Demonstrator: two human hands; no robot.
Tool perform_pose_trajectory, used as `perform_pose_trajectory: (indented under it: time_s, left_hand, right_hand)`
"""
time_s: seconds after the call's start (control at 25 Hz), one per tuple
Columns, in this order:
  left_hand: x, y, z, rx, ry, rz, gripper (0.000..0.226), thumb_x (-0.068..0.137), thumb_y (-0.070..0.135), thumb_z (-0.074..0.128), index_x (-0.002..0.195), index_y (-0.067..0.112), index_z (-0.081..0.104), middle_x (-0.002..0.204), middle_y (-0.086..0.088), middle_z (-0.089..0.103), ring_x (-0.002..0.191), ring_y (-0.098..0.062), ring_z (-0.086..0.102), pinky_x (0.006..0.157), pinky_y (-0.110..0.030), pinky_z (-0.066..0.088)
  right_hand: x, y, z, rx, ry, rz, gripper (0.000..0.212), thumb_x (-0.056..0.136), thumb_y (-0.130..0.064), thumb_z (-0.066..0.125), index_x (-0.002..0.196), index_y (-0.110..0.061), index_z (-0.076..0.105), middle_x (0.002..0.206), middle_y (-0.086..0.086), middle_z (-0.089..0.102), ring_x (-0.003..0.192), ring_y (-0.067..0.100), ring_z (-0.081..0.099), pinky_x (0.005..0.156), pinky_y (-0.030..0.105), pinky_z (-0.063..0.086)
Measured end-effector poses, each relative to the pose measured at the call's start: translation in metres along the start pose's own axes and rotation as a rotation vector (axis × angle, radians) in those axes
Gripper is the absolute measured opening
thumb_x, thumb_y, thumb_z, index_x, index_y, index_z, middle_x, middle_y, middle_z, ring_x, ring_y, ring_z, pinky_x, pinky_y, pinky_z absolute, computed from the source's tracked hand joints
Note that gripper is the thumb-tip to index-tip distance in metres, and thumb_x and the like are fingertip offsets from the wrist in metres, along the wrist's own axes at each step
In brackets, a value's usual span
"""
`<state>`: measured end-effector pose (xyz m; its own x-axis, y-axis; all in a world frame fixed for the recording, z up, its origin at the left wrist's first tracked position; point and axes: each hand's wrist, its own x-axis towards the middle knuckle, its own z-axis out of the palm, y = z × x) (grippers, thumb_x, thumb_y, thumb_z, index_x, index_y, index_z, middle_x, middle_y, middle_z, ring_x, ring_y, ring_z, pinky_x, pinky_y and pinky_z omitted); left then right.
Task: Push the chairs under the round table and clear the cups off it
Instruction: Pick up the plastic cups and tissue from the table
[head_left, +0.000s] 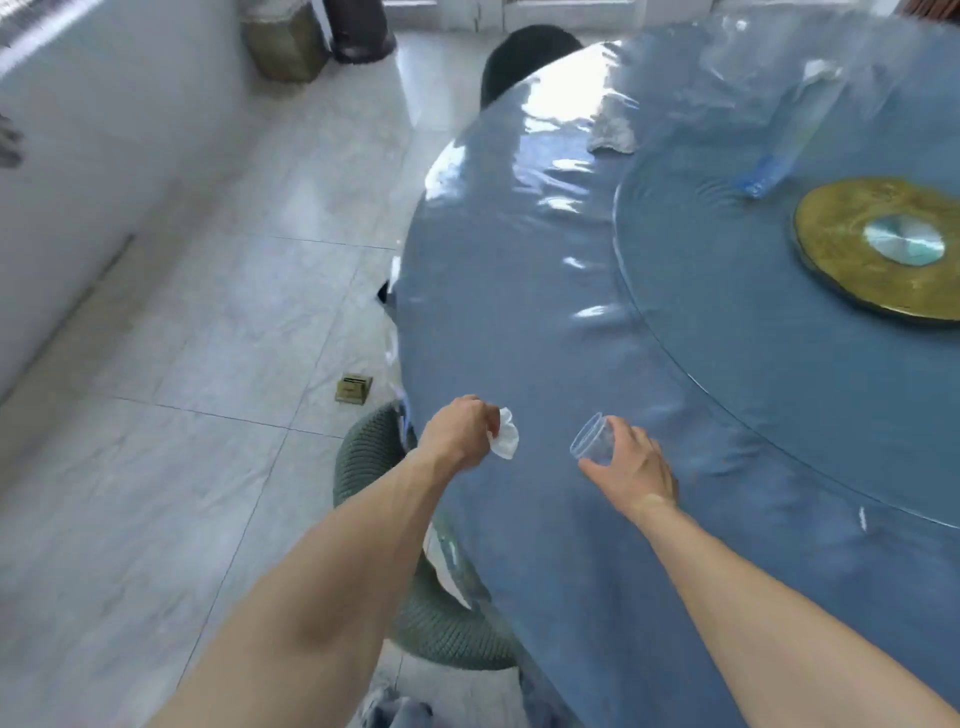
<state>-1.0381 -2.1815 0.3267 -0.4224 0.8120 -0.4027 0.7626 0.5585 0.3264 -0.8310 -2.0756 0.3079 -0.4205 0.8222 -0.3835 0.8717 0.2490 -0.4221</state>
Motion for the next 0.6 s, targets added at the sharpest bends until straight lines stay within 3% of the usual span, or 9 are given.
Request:
perform_pose_trajectory:
  time_s: [0.16,0.32,0.52,0.6]
  left_hand:
    - [-0.078,-0.124,-0.034,-0.107,0.170,-0.182,0.027,0.087,0.002,0.053,0.101,0.019,0.069,0.113,-0.005,0.059,0.102,-0.029,0.061,0.079,-0.031,0.047]
    - [-0.169,-0.252,-0.044,-0.221,0.257,-0.402,0.031,0.092,0.003,0.042,0.090,0.025,0.063,0.108,0.001,0.056,0.093,-0.023,0.056,0.073,-0.032,0.043]
    - [-0.276,-0.375,-0.039,-0.340,0.285,-0.594,0.036,0.090,0.001,0.041,0.098,0.023,0.069,0.108,0.003,0.060,0.099,-0.024,0.060,0.074,-0.029,0.044]
    - [-0.308,-0.407,-0.037,-0.408,0.295,-0.646,0.038,0.087,0.000,0.041,0.096,0.025,0.068,0.105,0.006,0.058,0.093,-0.021,0.058,0.070,-0.027,0.042]
  right_hand:
    - [-0.031,-0.119,0.048,-0.055,-0.046,-0.203,0.063,0.082,-0.044,0.064,0.139,-0.026,0.042,0.134,0.005,0.052,0.126,0.029,0.046,0.099,0.042,0.043]
    - [-0.080,-0.234,0.108,-0.124,-0.093,-0.384,0.052,0.083,-0.046,0.063,0.129,-0.028,0.047,0.126,0.002,0.057,0.117,0.027,0.051,0.095,0.042,0.044]
    - [-0.146,-0.343,0.190,-0.199,-0.206,-0.584,0.071,0.083,-0.048,0.066,0.144,-0.028,0.036,0.140,0.001,0.052,0.126,0.025,0.050,0.101,0.045,0.045]
    - [-0.167,-0.370,0.213,-0.269,-0.250,-0.669,0.072,0.084,-0.049,0.066,0.146,-0.030,0.034,0.144,-0.002,0.049,0.129,0.023,0.049,0.101,0.043,0.046]
